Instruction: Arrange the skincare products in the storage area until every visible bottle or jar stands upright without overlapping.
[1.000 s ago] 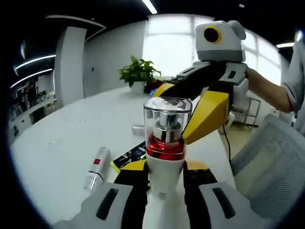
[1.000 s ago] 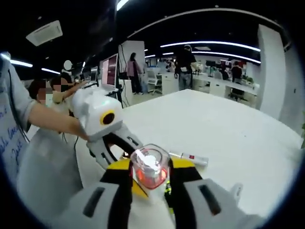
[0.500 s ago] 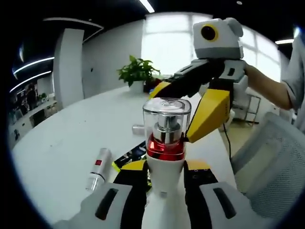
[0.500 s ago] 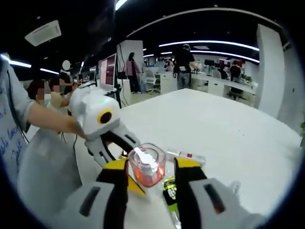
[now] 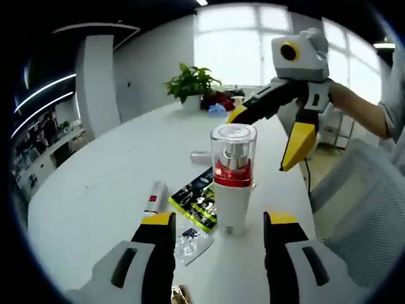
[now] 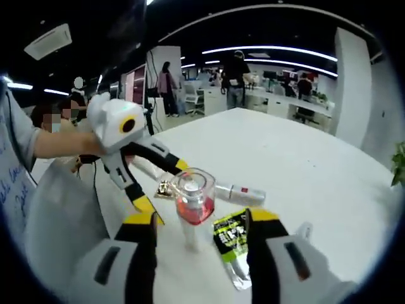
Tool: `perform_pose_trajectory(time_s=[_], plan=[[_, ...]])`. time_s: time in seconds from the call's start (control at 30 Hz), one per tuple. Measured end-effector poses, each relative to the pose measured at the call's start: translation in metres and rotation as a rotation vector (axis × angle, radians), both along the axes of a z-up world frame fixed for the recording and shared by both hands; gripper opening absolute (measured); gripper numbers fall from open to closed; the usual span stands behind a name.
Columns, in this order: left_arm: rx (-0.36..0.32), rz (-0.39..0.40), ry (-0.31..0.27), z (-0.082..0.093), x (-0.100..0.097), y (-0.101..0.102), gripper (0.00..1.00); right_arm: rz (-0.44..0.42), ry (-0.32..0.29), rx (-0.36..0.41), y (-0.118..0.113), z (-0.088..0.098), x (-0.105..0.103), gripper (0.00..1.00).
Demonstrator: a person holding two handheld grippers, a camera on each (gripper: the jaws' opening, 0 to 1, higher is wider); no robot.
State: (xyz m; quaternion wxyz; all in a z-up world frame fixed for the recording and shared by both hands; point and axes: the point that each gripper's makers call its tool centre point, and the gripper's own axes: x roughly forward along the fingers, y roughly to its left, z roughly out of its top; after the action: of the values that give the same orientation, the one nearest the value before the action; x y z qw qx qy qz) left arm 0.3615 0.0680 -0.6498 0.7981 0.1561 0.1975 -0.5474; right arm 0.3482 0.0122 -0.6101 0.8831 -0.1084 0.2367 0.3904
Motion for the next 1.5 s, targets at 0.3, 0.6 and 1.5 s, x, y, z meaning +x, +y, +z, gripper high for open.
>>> perform_pose_trajectory(time_s=[0.3, 0.6, 1.5], plan=[[0.014, 0.086, 0.029, 0.009, -0.011, 0.027, 0.71, -0.035, 0.014, -0.023, -0.005, 0.0, -0.006, 0.69], [0.012, 0.182, -0.005, 0.029, -0.014, 0.054, 0.81, -0.08, 0.03, -0.054, -0.012, -0.003, -0.011, 0.79], [0.063, 0.42, -0.018, 0.043, -0.038, 0.143, 0.97, -0.146, -0.011, -0.136, -0.021, 0.002, -0.028, 0.93]])
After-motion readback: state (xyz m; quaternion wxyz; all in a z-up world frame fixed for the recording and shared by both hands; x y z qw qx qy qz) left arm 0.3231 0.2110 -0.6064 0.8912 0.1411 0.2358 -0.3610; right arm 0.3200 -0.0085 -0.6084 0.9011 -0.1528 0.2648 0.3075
